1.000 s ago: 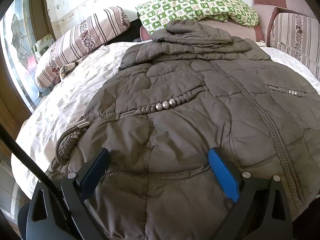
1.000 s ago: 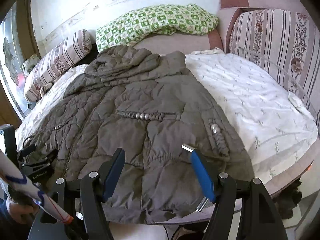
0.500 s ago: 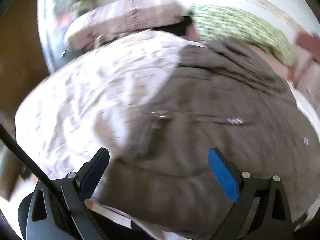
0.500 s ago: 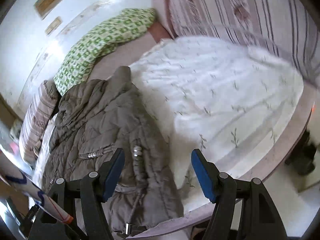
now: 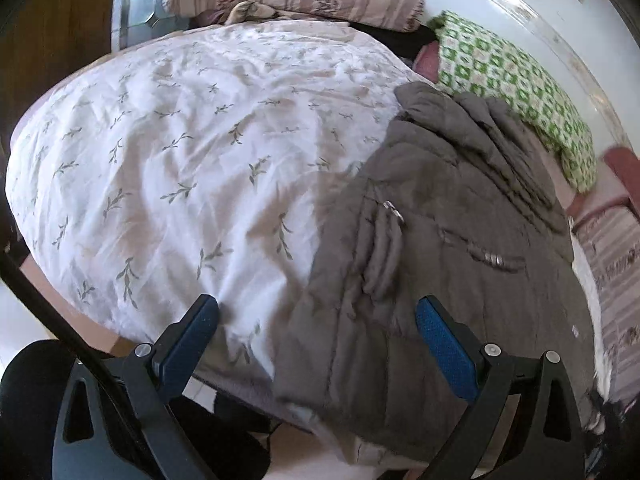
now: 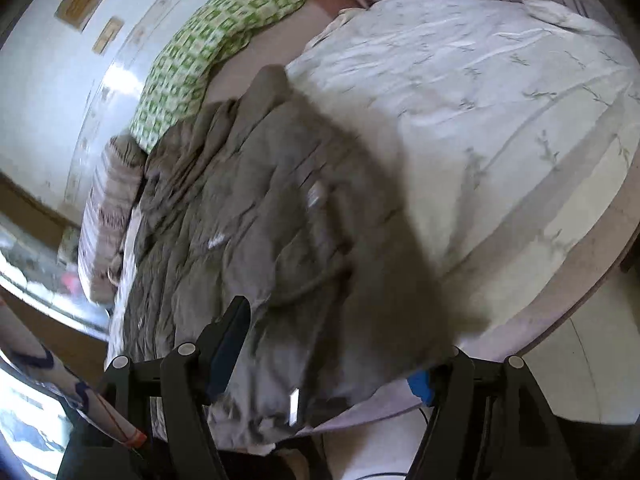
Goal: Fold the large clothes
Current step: 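Grasp the jacket side edge with the right gripper and fold it across the zipper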
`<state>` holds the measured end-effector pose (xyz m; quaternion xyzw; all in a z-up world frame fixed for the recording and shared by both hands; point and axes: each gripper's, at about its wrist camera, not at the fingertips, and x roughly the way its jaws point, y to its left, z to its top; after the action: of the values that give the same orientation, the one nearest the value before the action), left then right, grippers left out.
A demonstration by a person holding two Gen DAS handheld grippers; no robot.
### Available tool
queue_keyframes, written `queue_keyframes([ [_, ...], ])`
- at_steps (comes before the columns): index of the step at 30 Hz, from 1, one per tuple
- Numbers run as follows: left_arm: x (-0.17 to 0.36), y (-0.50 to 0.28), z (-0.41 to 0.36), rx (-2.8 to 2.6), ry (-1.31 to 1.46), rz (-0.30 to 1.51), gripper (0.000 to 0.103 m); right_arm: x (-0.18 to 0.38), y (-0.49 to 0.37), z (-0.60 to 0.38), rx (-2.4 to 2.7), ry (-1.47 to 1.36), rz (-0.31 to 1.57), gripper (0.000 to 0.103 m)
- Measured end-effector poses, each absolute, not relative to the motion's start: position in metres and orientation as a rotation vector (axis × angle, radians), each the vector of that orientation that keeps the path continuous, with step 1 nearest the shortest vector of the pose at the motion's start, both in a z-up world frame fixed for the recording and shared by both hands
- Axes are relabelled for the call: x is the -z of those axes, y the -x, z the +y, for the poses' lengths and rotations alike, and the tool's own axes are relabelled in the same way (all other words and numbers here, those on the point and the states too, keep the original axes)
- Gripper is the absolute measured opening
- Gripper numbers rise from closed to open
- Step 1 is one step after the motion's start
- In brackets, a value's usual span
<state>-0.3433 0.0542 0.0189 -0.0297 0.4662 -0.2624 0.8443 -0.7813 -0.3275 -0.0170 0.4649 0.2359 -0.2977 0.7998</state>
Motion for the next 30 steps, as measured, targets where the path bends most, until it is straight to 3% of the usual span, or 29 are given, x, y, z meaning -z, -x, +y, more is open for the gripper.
queue_keyframes([
  [8,-0.029,0.387,0.032,0.643,-0.106,0.833,0.099,0.0,0.755,-0.292,0.61,-0.788,0.542,0.071],
  [16,-0.042,0.412,0.019,0.682,-0.217,0.652,0.099,0.0,0.753,-0.303,0.64,-0.8,0.523,0.068],
  [22,-0.03,0.415,0.003,0.703,-0.308,0.663,0.099,0.015,0.742,-0.308,0.652,-0.821,0.604,0.067],
  [24,-0.027,0.414,0.002,0.692,-0.31,0.671,0.099,0.011,0.744,-0.305,0.633,-0.809,0.588,0.045],
  [26,-0.03,0.413,0.006,0.667,-0.289,0.659,0.099,0.006,0.747,-0.3,0.633,-0.79,0.565,0.037],
  [30,-0.027,0.41,0.007,0.64,-0.275,0.664,0.096,0.004,0.745,-0.295,0.637,-0.754,0.573,0.034],
])
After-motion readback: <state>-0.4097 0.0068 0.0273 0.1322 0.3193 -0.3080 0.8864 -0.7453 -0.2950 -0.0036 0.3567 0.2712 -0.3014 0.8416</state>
